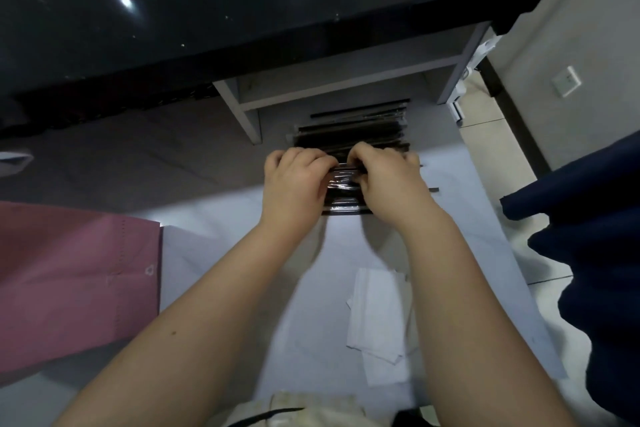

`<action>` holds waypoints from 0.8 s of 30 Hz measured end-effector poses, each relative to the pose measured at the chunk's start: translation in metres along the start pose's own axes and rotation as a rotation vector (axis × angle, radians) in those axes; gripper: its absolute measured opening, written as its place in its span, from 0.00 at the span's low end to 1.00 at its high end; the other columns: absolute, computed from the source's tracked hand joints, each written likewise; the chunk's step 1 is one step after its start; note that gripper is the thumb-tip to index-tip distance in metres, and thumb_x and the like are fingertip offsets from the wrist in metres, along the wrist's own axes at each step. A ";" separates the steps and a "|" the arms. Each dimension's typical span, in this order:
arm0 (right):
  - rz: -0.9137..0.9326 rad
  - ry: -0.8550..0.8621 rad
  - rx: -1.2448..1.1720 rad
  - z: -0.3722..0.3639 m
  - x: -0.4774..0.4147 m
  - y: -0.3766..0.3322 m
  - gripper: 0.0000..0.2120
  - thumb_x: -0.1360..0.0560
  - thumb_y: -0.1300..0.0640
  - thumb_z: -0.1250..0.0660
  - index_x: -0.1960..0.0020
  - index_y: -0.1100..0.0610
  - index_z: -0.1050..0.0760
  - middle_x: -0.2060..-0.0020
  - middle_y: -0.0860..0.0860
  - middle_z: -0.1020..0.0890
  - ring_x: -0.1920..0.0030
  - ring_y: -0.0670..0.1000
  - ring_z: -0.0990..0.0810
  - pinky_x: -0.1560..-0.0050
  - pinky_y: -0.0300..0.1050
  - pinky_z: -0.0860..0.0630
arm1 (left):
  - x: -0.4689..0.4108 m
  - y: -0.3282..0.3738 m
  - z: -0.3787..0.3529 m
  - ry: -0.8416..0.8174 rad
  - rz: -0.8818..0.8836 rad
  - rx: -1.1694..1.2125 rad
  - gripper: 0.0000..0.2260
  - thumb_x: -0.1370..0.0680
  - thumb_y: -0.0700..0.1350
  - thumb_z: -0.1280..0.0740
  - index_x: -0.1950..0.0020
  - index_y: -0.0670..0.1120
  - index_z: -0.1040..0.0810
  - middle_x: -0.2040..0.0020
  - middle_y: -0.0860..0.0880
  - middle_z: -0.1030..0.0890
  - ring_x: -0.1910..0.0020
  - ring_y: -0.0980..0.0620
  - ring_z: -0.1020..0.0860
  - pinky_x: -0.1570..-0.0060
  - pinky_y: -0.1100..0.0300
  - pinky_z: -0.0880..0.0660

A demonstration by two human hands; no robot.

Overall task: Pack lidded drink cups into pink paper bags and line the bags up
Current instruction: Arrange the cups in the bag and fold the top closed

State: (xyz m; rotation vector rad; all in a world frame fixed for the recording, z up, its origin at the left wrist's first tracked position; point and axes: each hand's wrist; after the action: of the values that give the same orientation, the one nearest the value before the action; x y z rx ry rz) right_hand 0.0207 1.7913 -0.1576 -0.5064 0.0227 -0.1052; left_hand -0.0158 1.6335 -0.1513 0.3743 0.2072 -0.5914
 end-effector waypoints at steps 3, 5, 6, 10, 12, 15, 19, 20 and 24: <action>0.029 -0.079 0.054 0.010 0.004 -0.016 0.10 0.22 0.51 0.36 0.41 0.50 0.27 0.49 0.51 0.19 0.45 0.57 0.25 0.47 0.52 0.37 | 0.003 0.002 0.017 0.010 -0.006 0.007 0.07 0.25 0.40 0.31 0.50 0.46 0.17 0.51 0.50 0.17 0.50 0.45 0.21 0.47 0.50 0.36; 0.050 -0.097 0.082 0.016 0.009 -0.027 0.08 0.21 0.53 0.37 0.43 0.51 0.25 0.50 0.53 0.19 0.47 0.59 0.23 0.52 0.50 0.32 | 0.008 0.000 0.031 -0.032 0.001 0.017 0.07 0.24 0.41 0.32 0.48 0.48 0.17 0.50 0.51 0.17 0.48 0.45 0.22 0.45 0.49 0.36; 0.055 -0.106 0.089 0.017 0.013 -0.032 0.07 0.21 0.56 0.39 0.45 0.52 0.25 0.52 0.54 0.20 0.49 0.60 0.22 0.55 0.50 0.31 | 0.012 -0.002 0.037 -0.073 0.010 0.019 0.08 0.24 0.42 0.32 0.46 0.49 0.18 0.49 0.52 0.17 0.46 0.46 0.22 0.43 0.49 0.37; 0.068 -0.239 0.083 0.011 0.036 -0.051 0.01 0.20 0.55 0.40 0.51 0.52 0.32 0.52 0.55 0.21 0.50 0.59 0.23 0.58 0.50 0.30 | 0.037 -0.013 0.062 -0.178 0.075 0.022 0.16 0.25 0.51 0.29 0.37 0.54 0.22 0.41 0.55 0.21 0.39 0.50 0.28 0.38 0.52 0.40; 0.066 -0.292 0.048 0.003 0.048 -0.060 0.08 0.19 0.49 0.42 0.48 0.53 0.32 0.50 0.54 0.21 0.51 0.59 0.24 0.58 0.51 0.31 | 0.050 -0.020 0.073 -0.165 0.090 0.050 0.21 0.28 0.57 0.28 0.36 0.56 0.23 0.40 0.56 0.22 0.38 0.51 0.29 0.37 0.52 0.40; 0.040 -0.270 0.011 -0.013 0.063 -0.068 0.10 0.18 0.46 0.43 0.51 0.52 0.36 0.58 0.49 0.25 0.59 0.54 0.29 0.64 0.48 0.37 | 0.068 -0.029 0.084 -0.165 0.102 0.048 0.26 0.32 0.63 0.27 0.36 0.57 0.23 0.40 0.56 0.22 0.37 0.51 0.30 0.38 0.52 0.40; -0.018 -0.229 -0.013 -0.029 0.080 -0.079 0.08 0.19 0.49 0.41 0.53 0.52 0.34 0.68 0.42 0.33 0.63 0.52 0.30 0.69 0.46 0.40 | 0.090 -0.042 0.091 -0.218 0.134 0.054 0.28 0.33 0.63 0.25 0.35 0.57 0.24 0.38 0.56 0.23 0.36 0.50 0.31 0.37 0.52 0.40; -0.035 -0.225 -0.011 -0.029 0.083 -0.082 0.08 0.19 0.48 0.41 0.53 0.52 0.33 0.68 0.43 0.32 0.63 0.53 0.30 0.68 0.47 0.39 | 0.095 -0.045 0.092 -0.234 0.130 0.064 0.28 0.33 0.62 0.25 0.34 0.57 0.24 0.37 0.56 0.24 0.35 0.50 0.31 0.36 0.52 0.40; -0.087 -0.166 0.008 -0.021 0.096 -0.096 0.09 0.19 0.49 0.42 0.52 0.55 0.34 0.67 0.46 0.30 0.61 0.57 0.26 0.68 0.48 0.38 | 0.105 -0.055 0.105 -0.229 0.088 0.085 0.32 0.31 0.57 0.24 0.29 0.57 0.29 0.32 0.54 0.28 0.32 0.48 0.35 0.34 0.50 0.39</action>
State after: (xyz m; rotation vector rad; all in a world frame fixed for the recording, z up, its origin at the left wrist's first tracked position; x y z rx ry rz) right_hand 0.1058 1.6874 -0.1293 -0.5066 -0.1620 -0.1480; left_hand 0.0468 1.4969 -0.1019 0.3925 -0.0542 -0.5527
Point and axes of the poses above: each hand's wrist, its own x-axis away from the middle knuckle, its own z-axis out of the back of the hand, y = z × x
